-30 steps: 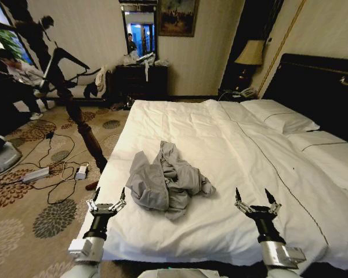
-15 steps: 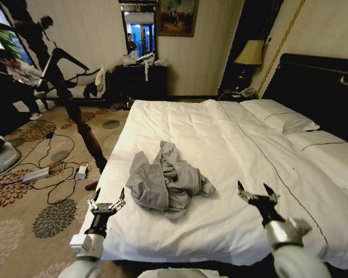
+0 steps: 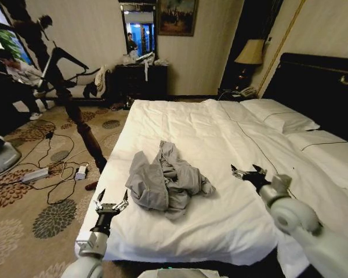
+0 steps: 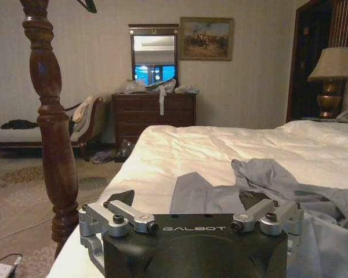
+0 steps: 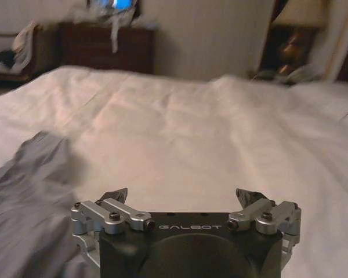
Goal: Pick up the clothes from the bed and hang them on the clothes hanger.
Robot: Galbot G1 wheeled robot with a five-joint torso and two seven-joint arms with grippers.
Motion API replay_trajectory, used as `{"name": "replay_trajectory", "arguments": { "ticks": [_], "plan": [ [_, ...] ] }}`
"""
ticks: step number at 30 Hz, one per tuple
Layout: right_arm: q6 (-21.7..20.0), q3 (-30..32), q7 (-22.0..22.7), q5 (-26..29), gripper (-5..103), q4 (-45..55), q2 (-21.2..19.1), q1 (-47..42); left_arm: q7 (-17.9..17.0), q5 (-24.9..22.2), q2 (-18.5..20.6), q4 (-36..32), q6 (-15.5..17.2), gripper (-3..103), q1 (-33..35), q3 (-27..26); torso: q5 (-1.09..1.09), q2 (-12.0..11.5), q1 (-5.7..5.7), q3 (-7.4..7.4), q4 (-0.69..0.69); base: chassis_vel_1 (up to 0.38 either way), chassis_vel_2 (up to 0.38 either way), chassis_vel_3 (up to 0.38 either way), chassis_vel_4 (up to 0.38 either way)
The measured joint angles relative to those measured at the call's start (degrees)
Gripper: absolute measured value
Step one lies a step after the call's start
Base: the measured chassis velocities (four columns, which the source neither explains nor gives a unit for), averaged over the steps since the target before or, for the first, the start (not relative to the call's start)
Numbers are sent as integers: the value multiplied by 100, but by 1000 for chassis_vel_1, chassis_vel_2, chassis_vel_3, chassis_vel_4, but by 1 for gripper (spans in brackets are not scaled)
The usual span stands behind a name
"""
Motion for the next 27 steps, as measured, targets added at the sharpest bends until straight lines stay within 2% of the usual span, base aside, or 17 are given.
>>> {"name": "replay_trajectory", "arguments": {
  "ticks": [3, 4, 5, 8, 10, 12, 14, 20, 27],
  "plan": [
    [-199, -1291, 93, 163, 100, -437, 195, 1363, 12, 3, -45, 18, -39, 100, 22, -21, 1, 0, 1, 0, 0, 0, 0, 0, 0],
    [-224, -1613, 111, 177, 100, -591, 287, 1702, 12, 5, -57, 18, -41, 100, 27, -21, 2, 0, 0, 0, 1, 0, 0, 0, 0],
    [-224, -1613, 111, 177, 100, -591, 287, 1702, 12, 5, -57, 18, -41, 100, 27, -21, 2, 0, 0, 0, 1, 0, 0, 0, 0],
    [-330, -3039, 81, 25, 100, -1225, 699, 3233, 12, 21, -87, 14, -47, 100, 71, -30, 1, 0, 0, 0, 1, 0, 0, 0, 0],
    [-354, -3235, 75, 3, 100, -1297, 760, 3448, 12, 24, -90, 14, -50, 100, 81, -38, -2, 0, 1, 0, 3, 0, 0, 0, 0],
    [-475, -3975, 75, 7, 100, -1561, 1058, 4144, 12, 34, -108, 29, -87, 100, 111, -86, -2, 0, 1, 0, 2, 0, 0, 0, 0],
    [-519, -4168, 112, 50, 100, -1643, 1164, 4312, 14, 30, -116, 43, -107, 100, 116, -98, -1, 0, 1, 0, 0, 0, 0, 0, 0],
    [-1020, -5431, 310, 372, 100, -2157, 1689, 5499, 40, -25, -218, 123, -237, 100, 130, -142, -3, 0, 0, -1, 0, 0, 0, 0, 0],
    [-1154, -6222, 363, 46, 100, -2733, 2097, 6073, 71, -105, -246, 200, -344, 100, 205, -213, 0, 0, 0, 0, 1, 0, 0, 0, 0]
  ]
}}
